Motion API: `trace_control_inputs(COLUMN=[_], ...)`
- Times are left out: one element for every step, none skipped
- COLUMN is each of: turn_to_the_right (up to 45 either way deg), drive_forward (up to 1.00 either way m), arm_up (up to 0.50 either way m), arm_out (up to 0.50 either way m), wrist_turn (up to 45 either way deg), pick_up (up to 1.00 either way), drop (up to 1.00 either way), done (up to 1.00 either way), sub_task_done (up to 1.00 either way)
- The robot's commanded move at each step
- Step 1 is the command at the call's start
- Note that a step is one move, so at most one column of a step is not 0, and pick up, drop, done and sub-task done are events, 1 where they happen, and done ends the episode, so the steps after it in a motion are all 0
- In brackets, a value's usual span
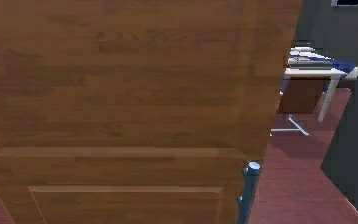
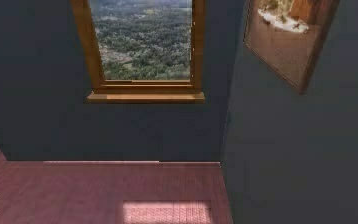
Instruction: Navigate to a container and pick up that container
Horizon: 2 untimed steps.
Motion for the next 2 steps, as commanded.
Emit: trace_control_inputs(turn_to_the_right=[0.0, 45.0], drive_forward=[0.05, 0.0], arm_up=[0.0, 0.0], arm_out=[0.0, 0.0], wrist_turn=[0.0, 0.0], pick_up=[0.0, 0.0], drop=[0.0, 0.0], done=[0.0, 0.0], sub_task_done=[0.0, 0.0])
